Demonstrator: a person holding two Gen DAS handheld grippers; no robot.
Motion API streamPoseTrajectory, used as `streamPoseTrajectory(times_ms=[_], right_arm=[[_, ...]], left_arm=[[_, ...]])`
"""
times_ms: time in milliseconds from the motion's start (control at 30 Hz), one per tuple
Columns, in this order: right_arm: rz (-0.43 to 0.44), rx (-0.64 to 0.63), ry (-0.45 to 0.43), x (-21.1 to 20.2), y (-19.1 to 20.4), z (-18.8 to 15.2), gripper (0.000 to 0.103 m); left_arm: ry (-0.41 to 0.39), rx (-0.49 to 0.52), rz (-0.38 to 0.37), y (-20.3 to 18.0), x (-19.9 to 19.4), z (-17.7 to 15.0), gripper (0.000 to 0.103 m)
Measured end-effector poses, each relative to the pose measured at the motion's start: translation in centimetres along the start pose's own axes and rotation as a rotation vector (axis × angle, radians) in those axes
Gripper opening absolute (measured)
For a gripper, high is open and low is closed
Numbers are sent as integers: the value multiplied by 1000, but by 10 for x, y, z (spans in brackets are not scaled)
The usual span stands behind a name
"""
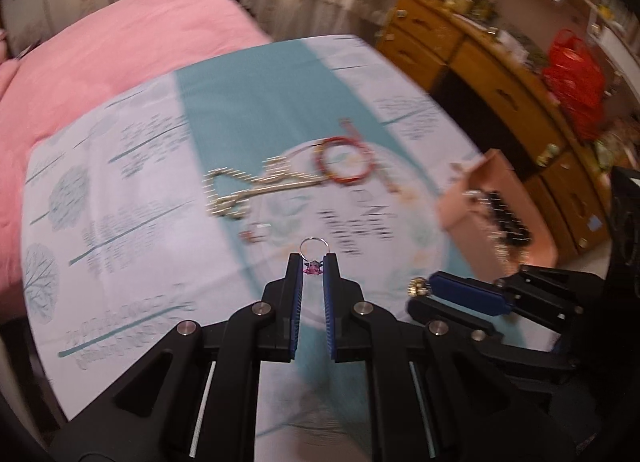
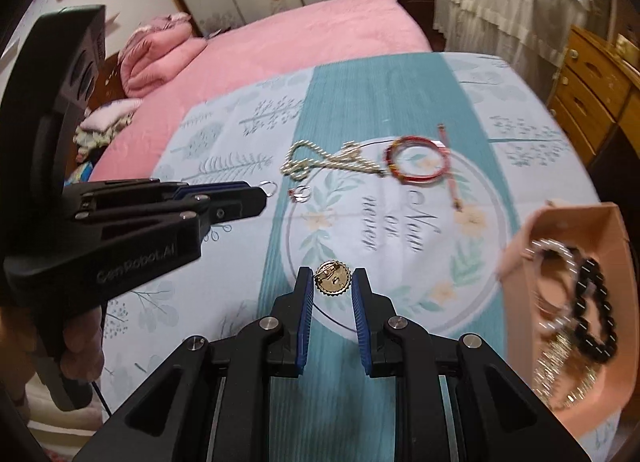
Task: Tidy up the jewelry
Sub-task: 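Carry the pink ring and gold coin pendant over the pink tray, then open the left tool over the tray while the right tool releases the gold pendant there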
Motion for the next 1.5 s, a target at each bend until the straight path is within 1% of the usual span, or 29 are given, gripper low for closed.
streamPoseTrajectory(times_ms=[67,267,433,567,667,767,967,1267,1500], right_arm=[[-12,30,-16,-16,-15,-3,19],[-92,160,-63,-61,-82,-16,19],[-165,270,-68,-79,-143,-33,19],[-194,317,-68,-88,-177,-44,19],[-201,337,-61,-89,-193,-50,19],[-196,357,-47,-86,-208,-55,19],[-183,377,-30,-77,-224,-54,19],[-213,370,-1,-68,-238,-50,19],[-202,355,10,-67,-235,-49,22]], left_arm=[[-10,42,-40,-25,-3,10,8],[-30,188,-134,-107,-3,38,8],[-18,250,-170,-157,11,51,8],[7,267,-181,-181,26,54,8],[30,265,-178,-192,40,53,8],[52,261,-173,-195,55,53,8],[86,254,-159,-200,73,48,8],[97,256,-136,-207,85,46,8],[128,251,-112,-208,87,39,8]])
Point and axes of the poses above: each gripper's, at about its wrist camera, not at the fingertips, and x roughly the way its jaws point, y to its left, z to its top, the point moved 6 cm from there along x, roughly the way its jaws point, and after that the axes turned 10 degrees about x, right-handed, at the moved point
